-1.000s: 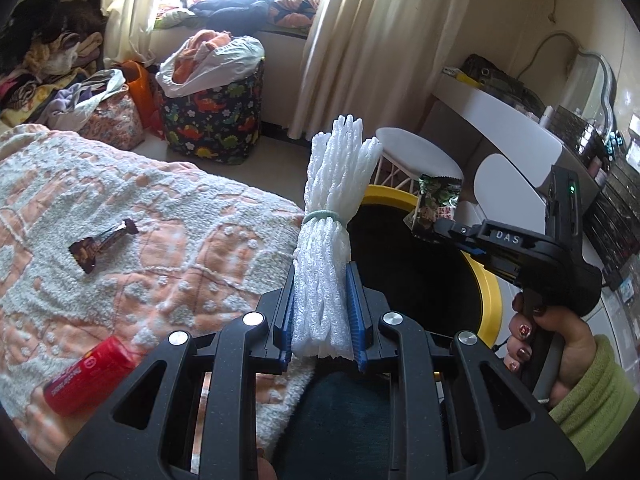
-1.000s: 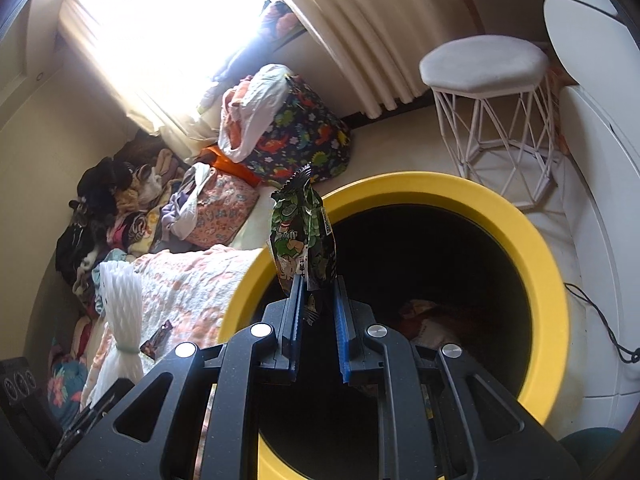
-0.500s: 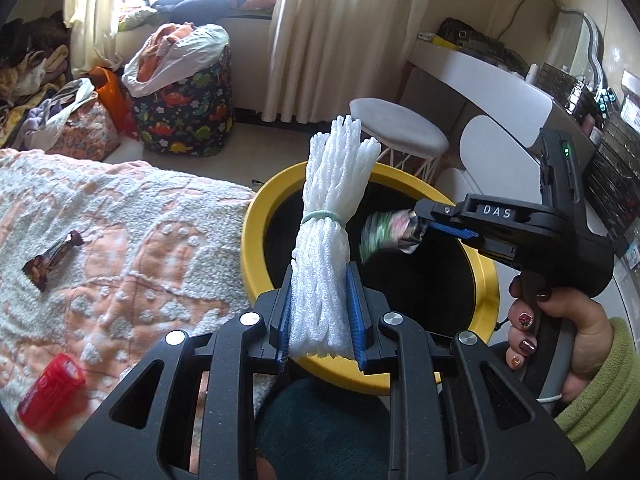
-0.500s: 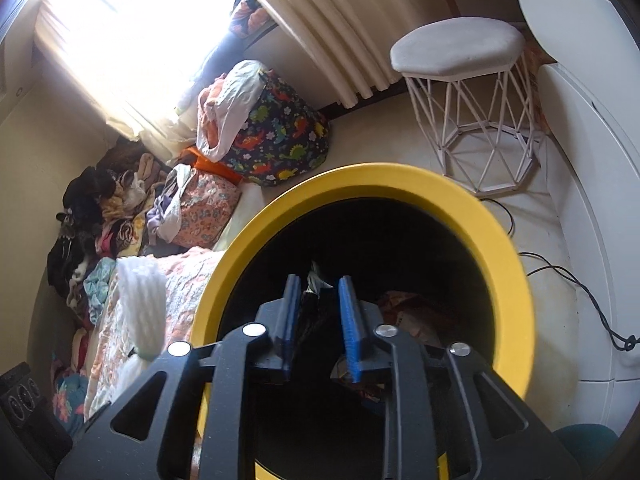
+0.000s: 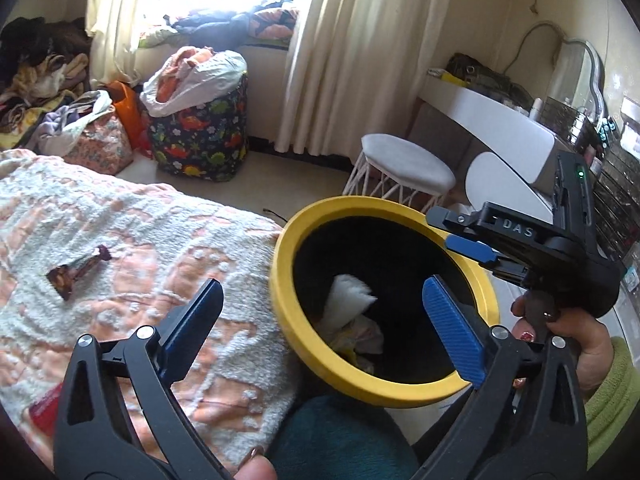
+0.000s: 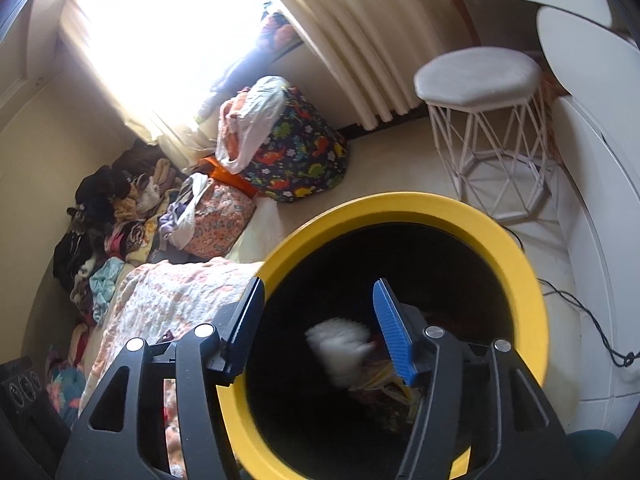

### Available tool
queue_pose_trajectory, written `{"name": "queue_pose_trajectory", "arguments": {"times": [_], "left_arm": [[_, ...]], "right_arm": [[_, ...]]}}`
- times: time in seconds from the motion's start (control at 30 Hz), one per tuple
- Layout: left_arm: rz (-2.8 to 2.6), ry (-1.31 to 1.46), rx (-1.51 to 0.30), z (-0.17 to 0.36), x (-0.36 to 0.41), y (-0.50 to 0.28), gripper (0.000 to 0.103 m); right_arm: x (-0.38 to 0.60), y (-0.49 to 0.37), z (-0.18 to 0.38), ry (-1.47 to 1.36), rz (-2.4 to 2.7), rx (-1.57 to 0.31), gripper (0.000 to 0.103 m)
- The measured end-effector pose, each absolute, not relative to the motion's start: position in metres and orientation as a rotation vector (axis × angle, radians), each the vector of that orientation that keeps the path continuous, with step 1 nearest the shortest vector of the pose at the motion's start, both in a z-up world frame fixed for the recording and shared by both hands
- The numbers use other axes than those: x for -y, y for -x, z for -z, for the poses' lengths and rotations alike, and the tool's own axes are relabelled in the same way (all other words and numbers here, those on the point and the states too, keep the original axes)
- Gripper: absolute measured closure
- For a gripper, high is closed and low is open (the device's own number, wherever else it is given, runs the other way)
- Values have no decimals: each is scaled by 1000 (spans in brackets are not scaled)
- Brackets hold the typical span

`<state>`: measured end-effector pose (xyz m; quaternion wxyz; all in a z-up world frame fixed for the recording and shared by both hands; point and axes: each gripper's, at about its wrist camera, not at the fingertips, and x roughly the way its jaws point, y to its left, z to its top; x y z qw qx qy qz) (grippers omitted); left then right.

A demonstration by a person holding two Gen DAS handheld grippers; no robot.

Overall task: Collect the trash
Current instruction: 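Open both grippers over the bin, dropping the bundle and green bag, then move both grippers back over the remaining trash on the bed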

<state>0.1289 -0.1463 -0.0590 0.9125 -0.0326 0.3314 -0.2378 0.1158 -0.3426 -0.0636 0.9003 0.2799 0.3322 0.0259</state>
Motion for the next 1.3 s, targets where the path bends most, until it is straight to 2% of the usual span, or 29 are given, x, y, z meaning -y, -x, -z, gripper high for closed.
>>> {"name": "queue_pose_trajectory", "arguments": {"times": [0.3,0.83,1.3], "left_arm": [[397,81,-619,46,108,-127,11],[244,176,-613,46,23,-134,11],[245,123,-789,97,-34,-133,12]], "right_arm": [[297,-122,44,-489,-157,-665,37],[225,-143,39,-401,-274,-711,36],[136,-191,54,-325,-404,-841,35]]}}
